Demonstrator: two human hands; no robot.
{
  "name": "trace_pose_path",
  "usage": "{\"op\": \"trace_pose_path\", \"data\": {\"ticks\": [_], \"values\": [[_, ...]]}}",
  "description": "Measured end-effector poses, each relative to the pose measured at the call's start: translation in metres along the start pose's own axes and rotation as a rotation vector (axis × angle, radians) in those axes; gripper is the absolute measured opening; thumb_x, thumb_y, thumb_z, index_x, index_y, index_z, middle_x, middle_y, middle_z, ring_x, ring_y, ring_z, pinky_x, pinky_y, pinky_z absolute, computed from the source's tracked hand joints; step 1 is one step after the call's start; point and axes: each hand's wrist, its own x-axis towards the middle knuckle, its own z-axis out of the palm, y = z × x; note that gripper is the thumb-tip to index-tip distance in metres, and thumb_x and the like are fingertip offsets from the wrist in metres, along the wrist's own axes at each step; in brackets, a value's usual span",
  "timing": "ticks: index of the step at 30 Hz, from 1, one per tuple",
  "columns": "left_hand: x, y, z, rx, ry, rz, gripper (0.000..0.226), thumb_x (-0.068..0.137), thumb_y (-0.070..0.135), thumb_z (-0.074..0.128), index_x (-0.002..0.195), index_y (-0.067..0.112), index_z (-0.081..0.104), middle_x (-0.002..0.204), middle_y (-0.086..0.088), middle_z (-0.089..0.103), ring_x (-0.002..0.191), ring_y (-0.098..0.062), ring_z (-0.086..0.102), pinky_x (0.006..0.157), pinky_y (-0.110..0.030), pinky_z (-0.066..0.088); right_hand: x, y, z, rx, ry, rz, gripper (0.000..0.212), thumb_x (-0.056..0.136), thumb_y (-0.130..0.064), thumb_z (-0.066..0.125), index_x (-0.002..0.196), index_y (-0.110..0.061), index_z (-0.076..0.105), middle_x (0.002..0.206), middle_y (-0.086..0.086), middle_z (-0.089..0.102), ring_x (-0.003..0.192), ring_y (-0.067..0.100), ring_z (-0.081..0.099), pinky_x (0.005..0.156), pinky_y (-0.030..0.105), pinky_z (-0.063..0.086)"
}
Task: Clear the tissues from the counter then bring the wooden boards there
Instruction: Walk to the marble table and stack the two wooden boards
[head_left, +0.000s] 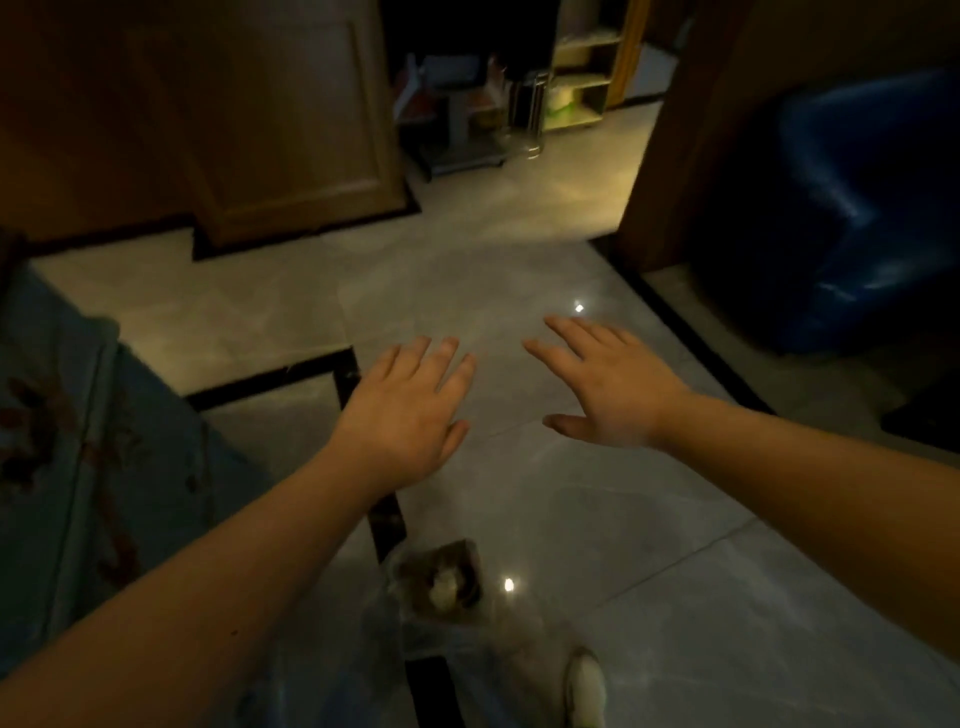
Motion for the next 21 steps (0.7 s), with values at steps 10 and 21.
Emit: {"op": "trace_pose_path", "data": {"ticks": [10,21], "values": [[0.124,0.154,-0.129,-0.012,0.269,0.357,0.072,0.089,0.054,0.041,0.147,0.017,0.02,0.153,-0.012,0.029,0.138,-0.032,0.027,0.113,-0.047,0.025,-0.172,0.115,-0.091,-0.058,0.138,0.422,0.089,0.082,-0.066,0.053,0.151,-0.034,0.007,0.163,0.007,0.008,0.148,0.028,0.012,0.117,0.044,0.018],[0.209,0.437,-0.209,-0.039,0.346,0.662,0.072,0.091,0.055,0.04,0.148,0.022,0.012,0.158,-0.007,0.018,0.143,-0.028,0.018,0.116,-0.047,0.02,-0.442,0.272,-0.096,-0.203,0.121,0.807,0.088,0.084,-0.065,0.049,0.152,-0.031,0.004,0.163,0.01,0.006,0.149,0.03,0.01,0.12,0.046,0.016]]}}
